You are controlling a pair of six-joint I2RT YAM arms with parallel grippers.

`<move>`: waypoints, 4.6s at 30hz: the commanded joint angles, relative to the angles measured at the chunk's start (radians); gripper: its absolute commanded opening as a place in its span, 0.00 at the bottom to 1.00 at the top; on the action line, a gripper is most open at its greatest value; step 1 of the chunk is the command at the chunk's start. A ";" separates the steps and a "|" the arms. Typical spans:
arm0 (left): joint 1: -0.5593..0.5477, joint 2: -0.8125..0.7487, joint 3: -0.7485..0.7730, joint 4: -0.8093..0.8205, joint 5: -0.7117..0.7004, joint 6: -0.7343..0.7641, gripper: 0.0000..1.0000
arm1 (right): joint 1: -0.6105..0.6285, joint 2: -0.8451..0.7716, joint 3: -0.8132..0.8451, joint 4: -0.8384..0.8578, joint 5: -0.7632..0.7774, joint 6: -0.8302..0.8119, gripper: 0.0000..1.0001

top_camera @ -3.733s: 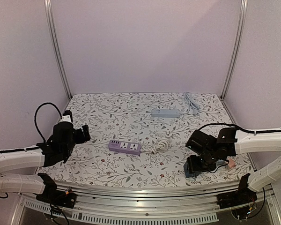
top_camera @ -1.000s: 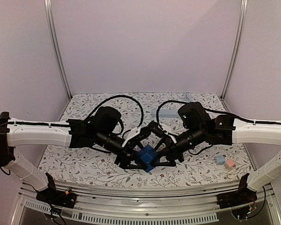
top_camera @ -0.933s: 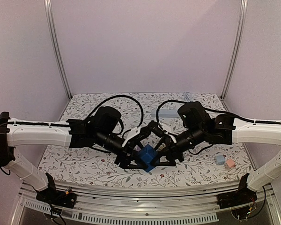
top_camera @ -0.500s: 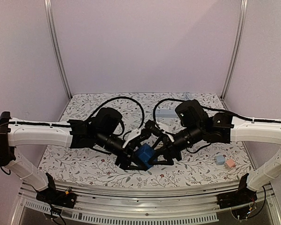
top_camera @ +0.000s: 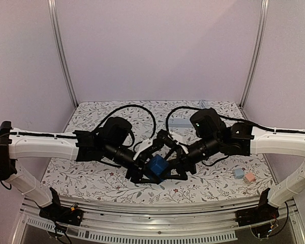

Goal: Insert the plug

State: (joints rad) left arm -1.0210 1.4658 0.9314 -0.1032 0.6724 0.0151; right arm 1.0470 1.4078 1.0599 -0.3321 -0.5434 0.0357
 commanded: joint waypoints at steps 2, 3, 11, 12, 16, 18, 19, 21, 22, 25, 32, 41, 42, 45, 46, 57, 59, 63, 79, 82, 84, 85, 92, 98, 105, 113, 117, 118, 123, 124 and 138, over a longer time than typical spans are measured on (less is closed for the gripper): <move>0.010 -0.024 -0.035 0.066 -0.008 -0.033 0.00 | 0.011 -0.058 -0.019 0.053 0.117 0.020 0.92; 0.012 -0.026 -0.041 0.075 -0.008 -0.040 0.00 | 0.011 -0.074 -0.028 0.067 0.146 0.027 0.98; 0.034 -0.058 -0.102 0.161 0.005 -0.083 0.00 | -0.011 -0.208 -0.111 0.099 0.279 0.090 0.99; 0.039 -0.061 -0.107 0.167 0.002 -0.090 0.00 | -0.014 -0.230 -0.120 0.104 0.300 0.095 0.99; 0.063 -0.072 -0.129 0.200 -0.076 -0.166 0.00 | -0.031 -0.301 -0.167 0.183 0.458 0.144 0.99; 0.083 -0.072 -0.137 0.202 -0.159 -0.217 0.00 | -0.040 -0.334 -0.200 0.247 0.599 0.177 0.99; 0.090 -0.069 -0.132 0.186 -0.210 -0.236 0.00 | -0.044 -0.357 -0.216 0.285 0.663 0.207 0.99; 0.096 -0.053 -0.111 0.130 -0.331 -0.263 0.00 | -0.048 -0.371 -0.234 0.346 0.797 0.253 0.99; 0.097 -0.042 -0.097 0.110 -0.379 -0.274 0.00 | -0.048 -0.367 -0.231 0.359 0.848 0.276 0.99; 0.096 -0.009 -0.052 0.007 -0.468 -0.309 0.00 | -0.047 -0.338 -0.215 0.355 0.960 0.334 0.99; 0.096 0.015 0.024 -0.177 -0.750 -0.406 0.00 | -0.048 -0.265 -0.210 0.382 1.048 0.374 0.99; 0.096 0.037 0.098 -0.339 -0.879 -0.486 0.00 | -0.048 -0.211 -0.262 0.407 1.062 0.439 0.99; 0.095 0.036 0.104 -0.357 -0.894 -0.491 0.00 | -0.048 -0.212 -0.272 0.412 1.058 0.442 0.99; 0.094 0.038 0.127 -0.408 -0.933 -0.506 0.00 | -0.047 -0.218 -0.272 0.395 1.075 0.449 0.99; 0.094 0.039 0.135 -0.426 -0.943 -0.511 0.00 | -0.047 -0.222 -0.275 0.395 1.084 0.455 0.99; 0.097 0.127 0.242 -0.564 -0.972 -0.509 0.00 | -0.046 -0.187 -0.269 0.319 1.121 0.755 0.99; 0.101 0.154 0.276 -0.581 -0.937 -0.493 0.00 | -0.047 -0.155 -0.232 0.253 1.141 0.796 0.99; 0.115 0.229 0.374 -0.664 -0.891 -0.475 0.00 | -0.047 -0.103 -0.179 0.156 1.144 0.886 0.99; 0.188 0.344 0.447 -0.754 -0.784 -0.535 0.00 | -0.047 -0.169 -0.205 0.141 1.110 0.880 0.99; 0.188 0.345 0.434 -0.744 -0.775 -0.530 0.00 | -0.047 -0.168 -0.206 0.142 1.111 0.874 0.99; 0.188 0.348 0.427 -0.741 -0.777 -0.528 0.00 | -0.048 -0.162 -0.204 0.142 1.110 0.868 0.99; 0.187 0.347 0.424 -0.742 -0.781 -0.529 0.00 | -0.048 -0.159 -0.203 0.144 1.107 0.867 0.99; 0.187 0.350 0.394 -0.719 -0.783 -0.530 0.00 | -0.048 -0.153 -0.202 0.145 1.106 0.864 0.99; 0.181 0.357 0.386 -0.697 -0.776 -0.531 0.00 | -0.048 -0.146 -0.202 0.150 1.106 0.856 0.99; 0.171 0.359 0.388 -0.690 -0.776 -0.532 0.00 | -0.048 -0.142 -0.202 0.154 1.105 0.851 0.99; 0.164 0.373 0.404 -0.688 -0.778 -0.531 0.00 | -0.047 -0.141 -0.201 0.155 1.105 0.847 0.99; 0.162 0.382 0.404 -0.688 -0.787 -0.530 0.00 | -0.048 -0.145 -0.202 0.155 1.107 0.844 0.99; 0.162 0.384 0.402 -0.688 -0.791 -0.530 0.00 | -0.047 -0.145 -0.204 0.156 1.108 0.843 0.99; 0.159 0.386 0.397 -0.681 -0.790 -0.533 0.00 | -0.048 -0.150 -0.206 0.155 1.112 0.845 0.99; 0.158 0.386 0.397 -0.679 -0.790 -0.533 0.00 | -0.047 -0.150 -0.206 0.156 1.111 0.845 0.99; 0.131 0.393 0.402 -0.681 -0.808 -0.551 0.00 | -0.047 -0.148 -0.205 0.155 1.113 0.843 0.99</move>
State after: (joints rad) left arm -0.8658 1.8408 1.3254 -0.7910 -0.1253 -0.5205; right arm 1.0004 1.2583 0.8646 -0.1757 0.5632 0.8883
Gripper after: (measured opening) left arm 0.622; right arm 0.988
